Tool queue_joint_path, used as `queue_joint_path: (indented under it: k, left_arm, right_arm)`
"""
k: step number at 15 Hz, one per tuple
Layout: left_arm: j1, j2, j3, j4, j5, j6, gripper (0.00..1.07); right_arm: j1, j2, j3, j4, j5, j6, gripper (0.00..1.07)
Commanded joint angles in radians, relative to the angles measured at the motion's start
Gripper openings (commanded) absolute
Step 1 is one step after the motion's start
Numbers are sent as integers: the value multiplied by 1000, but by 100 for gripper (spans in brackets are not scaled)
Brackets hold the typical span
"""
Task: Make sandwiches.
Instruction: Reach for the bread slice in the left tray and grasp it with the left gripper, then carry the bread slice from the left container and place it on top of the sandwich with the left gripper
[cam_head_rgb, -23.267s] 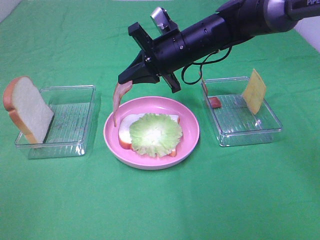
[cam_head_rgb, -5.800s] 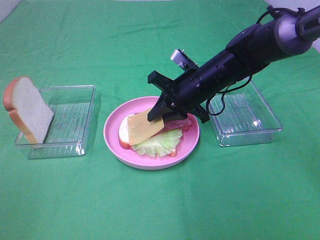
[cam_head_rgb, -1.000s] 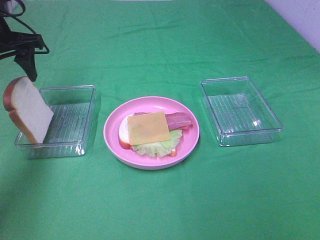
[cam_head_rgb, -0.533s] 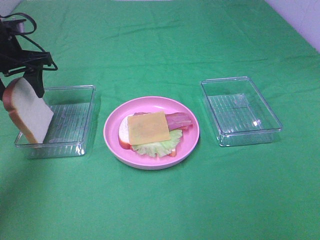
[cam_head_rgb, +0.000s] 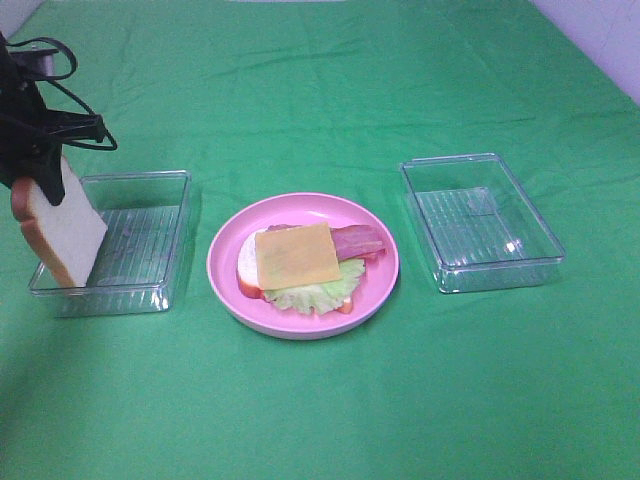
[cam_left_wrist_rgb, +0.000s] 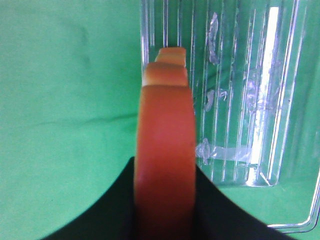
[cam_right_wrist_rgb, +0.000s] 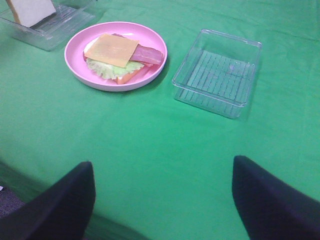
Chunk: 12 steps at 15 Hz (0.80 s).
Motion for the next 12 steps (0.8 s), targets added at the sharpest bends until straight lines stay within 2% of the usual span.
queue_joint_path:
  k: [1,4,6,9,11,12]
  left_arm:
    - [-3,-6,-2,-25,13,8,0]
    - [-3,-66,-5,-59,-4,49,0]
    - [-3,-130,-5,-140,-24,103,0]
    - [-3,-184,-5,-355,-68,242,0]
    - [-8,-180,-4,-577,-109,335,0]
    - [-20,-153,-4,-749,-125,424,0]
  right_arm:
    - [1,-16,0,-1,-10,-13,73]
    - [1,-16,0,-1,-10,-13,73]
    - [1,-16,0,-1,-10,-12,73]
    - [1,-16,0,-1,-10,-12,73]
    - [1,-16,0,-1,-10,-12,73]
    - [1,-16,0,-1,-10,-12,73]
